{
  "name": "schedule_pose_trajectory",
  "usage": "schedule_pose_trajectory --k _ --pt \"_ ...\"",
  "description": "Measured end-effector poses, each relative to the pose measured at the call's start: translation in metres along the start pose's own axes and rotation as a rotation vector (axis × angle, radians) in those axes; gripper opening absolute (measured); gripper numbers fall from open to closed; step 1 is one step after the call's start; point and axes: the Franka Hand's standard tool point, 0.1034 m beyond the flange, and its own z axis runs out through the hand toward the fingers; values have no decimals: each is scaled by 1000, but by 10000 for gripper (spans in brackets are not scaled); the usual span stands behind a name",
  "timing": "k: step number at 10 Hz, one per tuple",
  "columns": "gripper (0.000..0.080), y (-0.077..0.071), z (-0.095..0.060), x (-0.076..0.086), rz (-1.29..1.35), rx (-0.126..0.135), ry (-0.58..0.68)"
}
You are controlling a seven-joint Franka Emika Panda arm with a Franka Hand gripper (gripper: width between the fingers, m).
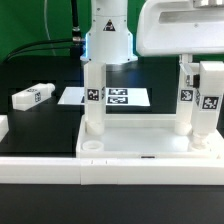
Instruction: Assemble desk
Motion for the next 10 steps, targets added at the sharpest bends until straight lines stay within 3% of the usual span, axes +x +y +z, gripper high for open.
schedule_pose_trajectory --k 10 --pt "288 4 6 7 -6 -4 18"
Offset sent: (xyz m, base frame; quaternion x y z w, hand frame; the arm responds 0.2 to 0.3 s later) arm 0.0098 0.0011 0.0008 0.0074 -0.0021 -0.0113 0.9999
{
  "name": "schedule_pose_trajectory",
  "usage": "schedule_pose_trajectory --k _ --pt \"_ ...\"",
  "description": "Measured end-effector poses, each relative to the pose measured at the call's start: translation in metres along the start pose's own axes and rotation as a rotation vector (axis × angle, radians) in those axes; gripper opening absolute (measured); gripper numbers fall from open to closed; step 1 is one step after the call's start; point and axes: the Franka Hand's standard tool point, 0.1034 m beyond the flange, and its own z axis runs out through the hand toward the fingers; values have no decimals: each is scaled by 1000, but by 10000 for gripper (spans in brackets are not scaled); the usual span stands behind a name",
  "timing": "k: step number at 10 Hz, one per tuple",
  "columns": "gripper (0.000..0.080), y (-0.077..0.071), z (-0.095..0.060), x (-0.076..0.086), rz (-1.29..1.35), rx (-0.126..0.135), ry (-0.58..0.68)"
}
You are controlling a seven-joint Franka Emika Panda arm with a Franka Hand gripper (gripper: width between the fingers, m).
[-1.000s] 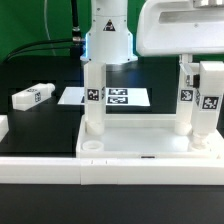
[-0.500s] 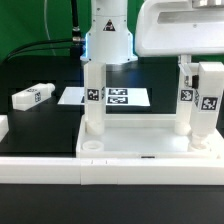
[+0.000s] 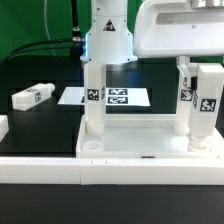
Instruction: Assemble desk
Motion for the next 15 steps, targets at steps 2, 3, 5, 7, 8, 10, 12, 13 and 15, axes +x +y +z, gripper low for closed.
schedule_pose_trajectory --k 2,3,5,7,8,10,12,13,15 --pt "288 -1 6 -3 -3 -2 0" --pt "288 -1 7 -3 -3 -2 2" --pt "288 -1 9 -6 -4 -2 13" --pt "288 0 10 -10 9 1 49" --pt "288 1 11 -14 23 4 77" --pt "288 1 12 -16 35 9 112" --pt "459 1 12 -16 35 8 111" --pt "580 1 12 -16 35 8 112" --pt "635 2 0 -11 25 11 82"
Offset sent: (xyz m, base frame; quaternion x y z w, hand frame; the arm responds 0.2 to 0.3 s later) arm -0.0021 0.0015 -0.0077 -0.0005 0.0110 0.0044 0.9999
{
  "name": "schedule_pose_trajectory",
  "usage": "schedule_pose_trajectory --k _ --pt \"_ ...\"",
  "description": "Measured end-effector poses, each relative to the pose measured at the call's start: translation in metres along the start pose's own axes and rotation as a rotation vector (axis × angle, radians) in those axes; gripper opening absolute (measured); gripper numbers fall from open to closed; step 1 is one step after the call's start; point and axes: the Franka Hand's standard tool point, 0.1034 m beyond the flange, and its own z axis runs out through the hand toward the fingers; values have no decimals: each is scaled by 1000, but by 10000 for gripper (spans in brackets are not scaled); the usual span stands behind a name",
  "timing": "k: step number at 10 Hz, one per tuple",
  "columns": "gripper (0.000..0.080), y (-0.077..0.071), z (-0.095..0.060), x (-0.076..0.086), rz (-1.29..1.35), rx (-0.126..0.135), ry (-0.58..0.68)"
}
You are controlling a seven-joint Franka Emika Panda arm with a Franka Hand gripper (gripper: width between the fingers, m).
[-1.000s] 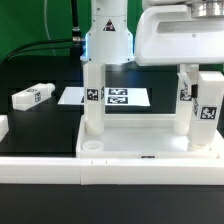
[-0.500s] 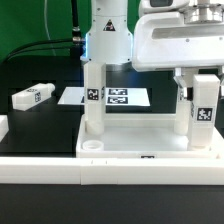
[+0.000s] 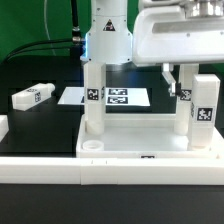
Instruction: Assemble desk
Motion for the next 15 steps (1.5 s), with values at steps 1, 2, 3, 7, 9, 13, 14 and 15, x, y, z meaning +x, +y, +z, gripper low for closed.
schedule_pose_trajectory --k 1,2,3,7,9,13,14,15 --pt "645 0 -8 4 -5 3 -12" --pt "645 2 -16 9 -12 6 -31" --pt "649 5 -24 16 -16 8 -44" --pt "649 8 -29 23 -52 10 -54" --pt "649 11 -26 21 -51 7 -57" --pt "649 12 -24 9 -45 2 -202" --pt "649 10 -25 13 -44 1 -270" --pt "649 8 -23 19 -46 0 -298"
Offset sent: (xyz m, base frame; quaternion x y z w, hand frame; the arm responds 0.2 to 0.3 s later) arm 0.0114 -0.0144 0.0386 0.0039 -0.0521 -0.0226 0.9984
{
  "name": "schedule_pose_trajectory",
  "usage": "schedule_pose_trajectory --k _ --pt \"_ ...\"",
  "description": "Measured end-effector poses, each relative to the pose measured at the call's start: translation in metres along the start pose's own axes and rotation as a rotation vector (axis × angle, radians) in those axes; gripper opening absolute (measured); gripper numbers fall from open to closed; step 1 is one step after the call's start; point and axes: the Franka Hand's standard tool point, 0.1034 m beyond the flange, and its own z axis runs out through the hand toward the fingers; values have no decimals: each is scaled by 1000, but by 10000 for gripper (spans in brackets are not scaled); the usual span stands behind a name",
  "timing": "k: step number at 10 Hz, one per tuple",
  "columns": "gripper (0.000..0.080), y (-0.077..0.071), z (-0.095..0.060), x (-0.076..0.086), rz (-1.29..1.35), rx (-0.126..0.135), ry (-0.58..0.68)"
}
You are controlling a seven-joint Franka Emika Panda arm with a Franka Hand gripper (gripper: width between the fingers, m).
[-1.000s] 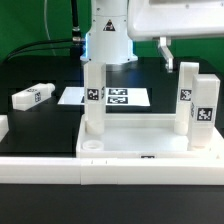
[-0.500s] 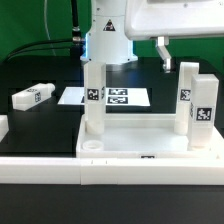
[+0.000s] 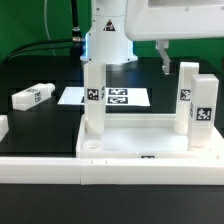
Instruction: Assemble desk
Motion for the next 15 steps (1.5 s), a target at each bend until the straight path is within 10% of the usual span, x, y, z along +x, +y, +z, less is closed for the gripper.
schedule_pose_trajectory --k 9,11,12,15 --pt "649 -8 25 0 5 -7 -85" --pt "536 -8 25 0 4 -7 -85" --pt "343 -8 25 0 5 -7 -85" --pt "287 -8 25 0 42 -8 -85"
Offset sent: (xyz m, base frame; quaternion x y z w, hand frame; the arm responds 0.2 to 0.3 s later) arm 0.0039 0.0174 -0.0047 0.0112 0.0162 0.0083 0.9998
